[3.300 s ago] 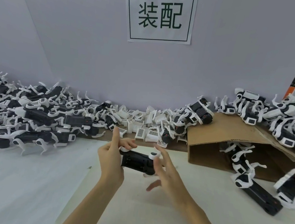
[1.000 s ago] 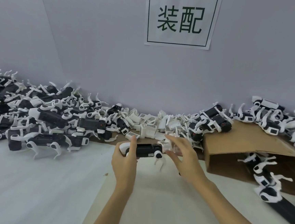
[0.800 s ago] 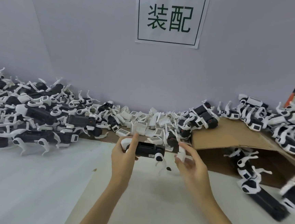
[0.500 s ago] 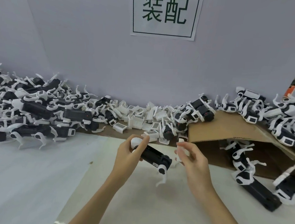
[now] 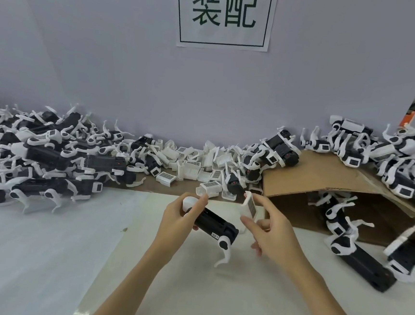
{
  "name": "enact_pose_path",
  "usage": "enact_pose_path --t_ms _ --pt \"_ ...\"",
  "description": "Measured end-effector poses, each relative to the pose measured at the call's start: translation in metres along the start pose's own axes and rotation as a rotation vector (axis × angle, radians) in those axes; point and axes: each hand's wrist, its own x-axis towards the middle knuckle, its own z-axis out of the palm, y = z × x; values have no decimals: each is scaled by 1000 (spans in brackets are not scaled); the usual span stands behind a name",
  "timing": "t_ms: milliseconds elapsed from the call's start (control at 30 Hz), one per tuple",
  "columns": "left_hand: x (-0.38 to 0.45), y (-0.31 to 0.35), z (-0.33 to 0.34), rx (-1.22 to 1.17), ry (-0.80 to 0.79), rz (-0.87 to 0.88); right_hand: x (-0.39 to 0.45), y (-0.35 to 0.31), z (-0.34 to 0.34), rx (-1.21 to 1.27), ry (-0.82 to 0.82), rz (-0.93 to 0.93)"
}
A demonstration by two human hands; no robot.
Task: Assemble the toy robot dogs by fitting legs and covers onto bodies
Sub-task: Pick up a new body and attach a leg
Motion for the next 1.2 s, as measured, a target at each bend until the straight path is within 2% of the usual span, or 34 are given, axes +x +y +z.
enact_pose_path --t_ms 167,233,333,400,533,767,867,1000,1100,1200 --pt "0 -2 1 37 -9 36 1 -9 -2 281 -134 41" --pt "-1 -1 2 74 1 75 -2 -14 3 352 -108 55" --pt "-3 1 4 124 29 142 -3 -16 9 232 16 -56" --pt "-5 3 6 134 44 154 -4 -18 12 173 -17 -115" --pt "-7 7 6 156 51 154 -8 -24 15 255 -80 -107" --pt "-7 10 6 149 59 133 -10 -28 17 255 -50 -56" --pt "-7 9 7 154 76 119 -10 -33 11 100 -53 -134" --pt "-8 9 8 205 94 84 -18 -36 23 -247 -181 -279" --pt "-10 11 11 207 95 83 -19 -37 34 -297 -99 -307" --pt "-12 12 14 201 98 85 -21 -34 34 -354 -98 -360"
